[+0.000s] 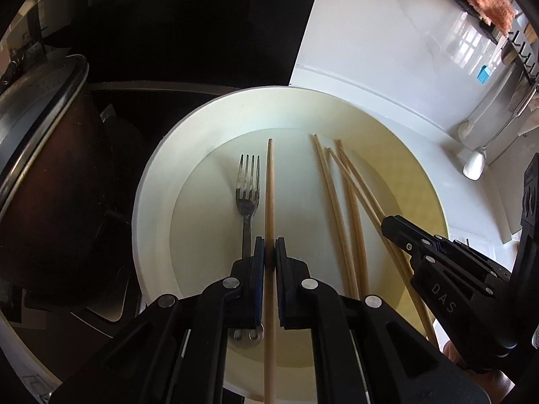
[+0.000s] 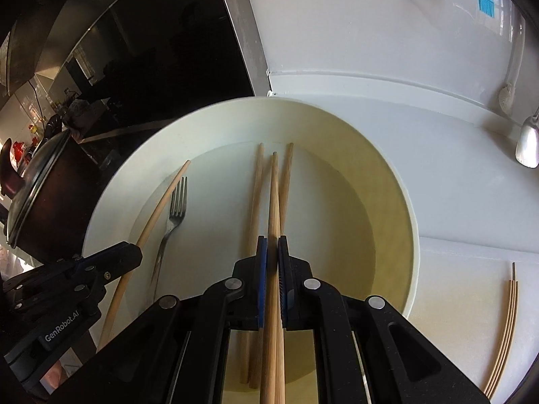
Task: Organize utensils
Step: 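Carry both held chopsticks over the white basin with both grippers, then open both grippers to drop the chopsticks into the basin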
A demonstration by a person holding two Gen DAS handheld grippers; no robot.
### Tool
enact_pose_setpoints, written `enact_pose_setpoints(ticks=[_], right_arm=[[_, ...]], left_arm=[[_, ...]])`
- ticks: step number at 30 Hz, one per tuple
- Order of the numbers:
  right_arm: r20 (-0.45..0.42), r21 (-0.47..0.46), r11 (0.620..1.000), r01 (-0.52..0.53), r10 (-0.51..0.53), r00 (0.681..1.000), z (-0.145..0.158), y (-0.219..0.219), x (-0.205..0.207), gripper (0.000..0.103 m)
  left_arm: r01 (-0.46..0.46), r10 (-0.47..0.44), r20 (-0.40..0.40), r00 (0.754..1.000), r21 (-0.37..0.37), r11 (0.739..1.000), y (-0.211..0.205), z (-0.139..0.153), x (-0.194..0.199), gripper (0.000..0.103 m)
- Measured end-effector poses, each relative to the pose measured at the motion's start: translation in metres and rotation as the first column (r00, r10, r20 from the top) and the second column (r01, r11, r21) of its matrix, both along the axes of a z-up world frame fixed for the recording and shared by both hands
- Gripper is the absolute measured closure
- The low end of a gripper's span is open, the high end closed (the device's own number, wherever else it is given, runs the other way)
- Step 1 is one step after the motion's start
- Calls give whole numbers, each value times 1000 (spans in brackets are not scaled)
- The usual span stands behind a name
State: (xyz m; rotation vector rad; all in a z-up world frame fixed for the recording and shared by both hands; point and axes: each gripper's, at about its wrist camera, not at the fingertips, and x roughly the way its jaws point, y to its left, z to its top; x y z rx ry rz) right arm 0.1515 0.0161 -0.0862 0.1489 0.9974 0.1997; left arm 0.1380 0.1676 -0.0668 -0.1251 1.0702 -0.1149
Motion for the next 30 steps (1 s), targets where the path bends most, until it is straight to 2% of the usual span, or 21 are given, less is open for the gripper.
enact_pose_setpoints(ticks=[7, 16, 17, 20, 21, 22, 23, 24, 25, 27, 30], right_arm=[[2, 26, 999, -32, 32, 999, -7, 1, 11, 97], [-9, 62, 996, -59, 60, 998, -11, 0, 29, 96], [-17, 66, 995, -72, 73, 997, -12, 1, 31, 96], [-131, 103, 991, -91, 104, 986, -24, -2, 36, 91], [-115, 112, 990, -84, 97, 989, -21, -4, 35, 89], [-91, 106, 991, -76, 86, 992, -16, -6, 32, 80], [-71, 98, 992, -73, 81, 994, -11, -7, 29, 74], [-60, 90, 993, -74, 80, 995, -7, -9, 27, 73], [-56, 86, 993, -76, 81, 995, -3, -10, 27, 71], [-45, 87, 993, -77, 81, 996, 3, -14, 23, 68], [-17, 96, 994, -56, 58, 998, 13, -23, 12, 62]], left_arm=[[-24, 24, -37, 999, 2, 1000, 0, -12, 9, 96], [-26, 27, -34, 999, 25, 999, -6, -14, 21, 96], [-25, 26, -36, 999, 28, 999, -7, -14, 22, 96], [-24, 26, -47, 999, 33, 999, -11, -15, 26, 95], [-25, 26, -55, 998, 30, 999, -11, -15, 26, 92], [-27, 29, -61, 998, 26, 999, -11, -14, 27, 88], [-31, 32, -60, 998, 27, 999, -10, -14, 26, 79], [-36, 38, -56, 998, 36, 999, -9, -12, 26, 71], [-40, 42, -50, 998, 44, 998, -9, -10, 24, 67], [-45, 47, -29, 998, 54, 998, -6, -4, 21, 48], [-53, 54, -3, 999, 69, 996, -2, 6, 16, 41]])
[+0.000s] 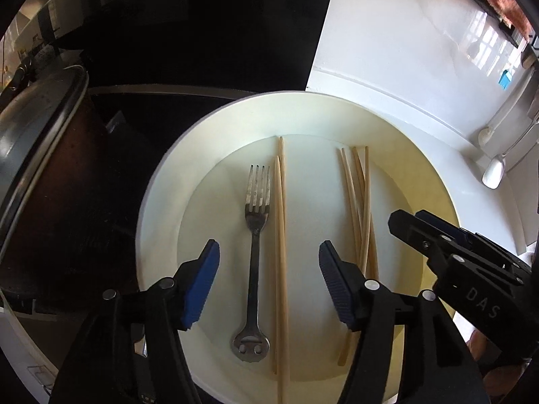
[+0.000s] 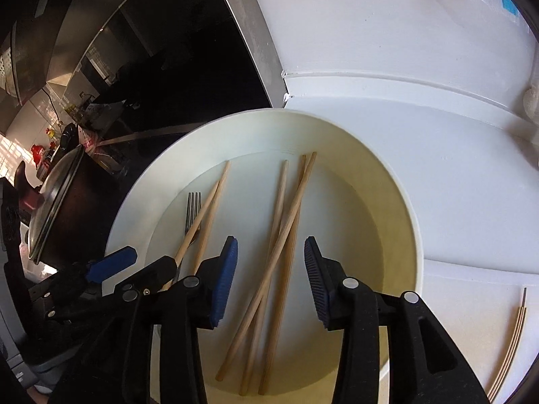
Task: Organize utensils
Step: 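Open both grippers to drop the chopsticks into the basin, then move both tools back over the remaining chopsticks on the board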
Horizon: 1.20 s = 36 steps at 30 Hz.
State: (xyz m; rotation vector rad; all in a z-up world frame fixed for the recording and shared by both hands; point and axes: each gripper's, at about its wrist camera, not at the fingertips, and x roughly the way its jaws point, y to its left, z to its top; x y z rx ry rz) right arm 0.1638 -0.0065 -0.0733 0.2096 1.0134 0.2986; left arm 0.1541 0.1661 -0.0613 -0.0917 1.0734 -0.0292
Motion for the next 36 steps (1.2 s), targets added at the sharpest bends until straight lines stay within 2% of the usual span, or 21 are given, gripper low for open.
enact_pose_setpoints(ticks=[2, 6, 9, 15, 18, 24, 30, 33, 36], right_arm=[[21, -6, 1000, 17, -17, 1000, 6, -4, -8, 55], [73, -23, 999, 33, -31, 997, 22, -7, -29, 49], [106, -30, 998, 57, -54, 993, 32, -13, -49, 47], [129, -35, 986, 164, -158, 979, 47, -33, -95, 40], [137, -41, 969, 243, -235, 962, 51, -47, -125, 39], [126, -84, 910, 406, -395, 910, 40, -78, -179, 39], [82, -84, 827, 556, -551, 831, 28, -124, -237, 39], [81, -86, 789, 608, -603, 794, 27, -149, -260, 39], [86, -88, 771, 631, -625, 776, 27, -173, -278, 39]], left_arm=[[2, -2, 6, 1000, 3, 1000, 3, 6, -4, 37], [2, -3, 31, 1000, 12, 1000, 8, 19, -16, 26], [7, -8, 53, 999, 11, 1000, 8, 29, -27, 21], [64, -66, 93, 994, 22, 998, -1, 49, -50, 8], [121, -123, 112, 986, 23, 992, -12, 56, -62, 7], [257, -256, 121, 959, 5, 966, -48, 58, -84, 7], [374, -371, 108, 922, -10, 927, -98, 52, -106, 7], [413, -410, 107, 906, -11, 911, -122, 50, -119, 7], [430, -427, 103, 898, -4, 903, -147, 49, -131, 7]])
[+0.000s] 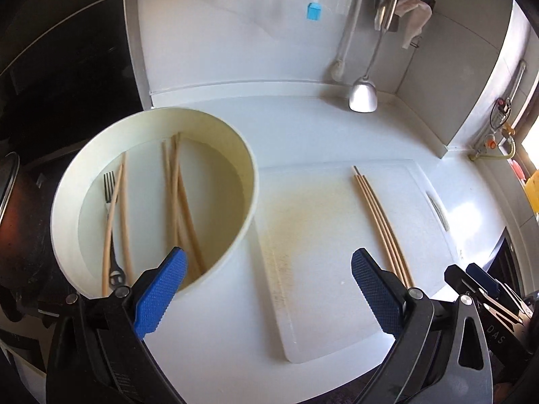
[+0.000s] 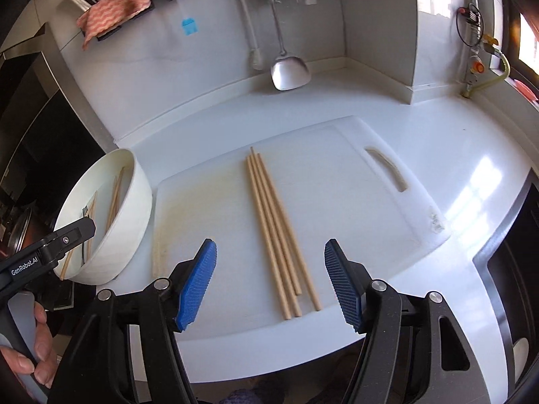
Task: Organize utensils
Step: 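Move both tools back over the remaining chopsticks on the board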
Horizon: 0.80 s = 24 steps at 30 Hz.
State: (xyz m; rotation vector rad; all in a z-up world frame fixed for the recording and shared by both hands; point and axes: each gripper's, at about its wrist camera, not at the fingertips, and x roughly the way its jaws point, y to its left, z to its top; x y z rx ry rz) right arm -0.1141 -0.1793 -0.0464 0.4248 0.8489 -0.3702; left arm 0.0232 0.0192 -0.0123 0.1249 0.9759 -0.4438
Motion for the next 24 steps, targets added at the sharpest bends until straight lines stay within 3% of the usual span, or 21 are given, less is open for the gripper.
enact_pose_setpoints(ticks=[4, 12, 17, 21, 24], right_arm=[[14, -4, 1000, -17, 17, 1000, 0, -31, -23, 39], [50, 16, 985, -173, 172, 984, -6, -87, -39, 38], [58, 29, 966, -259, 257, 965, -9, -106, -36, 38], [63, 50, 959, -280, 277, 959, -16, -116, -26, 37], [65, 60, 960, -275, 271, 960, -26, -117, -17, 37]], left_arm=[[-12, 12, -9, 1000, 13, 1000, -28, -5, -17, 7], [-165, 167, -9, 986, 96, 982, -77, -12, -54, 7], [-220, 224, -14, 975, 123, 968, -96, -13, -69, 7], [-240, 244, -7, 970, 172, 956, -105, -19, -67, 7], [-250, 254, -9, 967, 156, 956, -103, -27, -62, 7]])
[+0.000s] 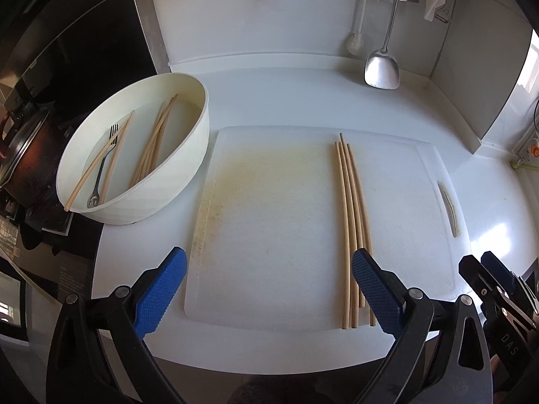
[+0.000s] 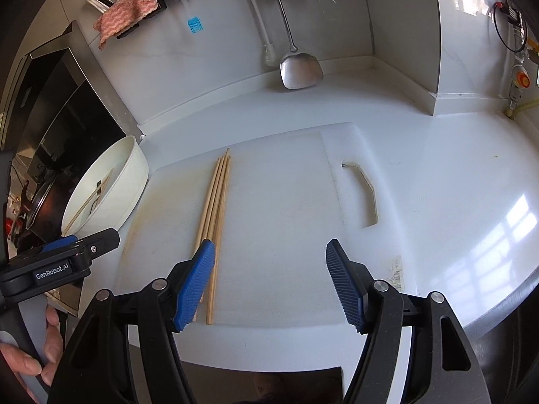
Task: Organize utensils
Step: 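Move both tools back over the remaining chopsticks on the board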
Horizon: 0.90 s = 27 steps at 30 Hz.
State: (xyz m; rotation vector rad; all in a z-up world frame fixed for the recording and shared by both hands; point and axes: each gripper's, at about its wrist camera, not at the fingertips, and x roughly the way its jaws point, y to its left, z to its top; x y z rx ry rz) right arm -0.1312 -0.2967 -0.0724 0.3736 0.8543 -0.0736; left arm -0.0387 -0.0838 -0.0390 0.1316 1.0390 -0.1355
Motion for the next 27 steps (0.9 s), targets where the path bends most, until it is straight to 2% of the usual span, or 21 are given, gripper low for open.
enact_pose_setpoints(ticks=[5, 14, 19, 27], right_arm=[[16, -34, 999, 16, -15, 1000, -16, 9, 16, 37], [36, -104, 994, -35, 39, 999, -43, 33, 51, 37], [15, -132, 990, -53, 55, 998, -58, 36, 62, 37], [-8, -142, 987, -80, 80, 997, -60, 41, 69, 37]], left_arm=[[-6, 6, 11, 1000, 7, 1000, 4, -25, 13, 6], [-25, 28, 85, 996, -46, 999, 9, -47, 26, 6], [-40, 47, 130, 990, -55, 998, 15, -53, 29, 6], [-66, 75, 123, 990, -74, 995, 24, -54, 31, 6]])
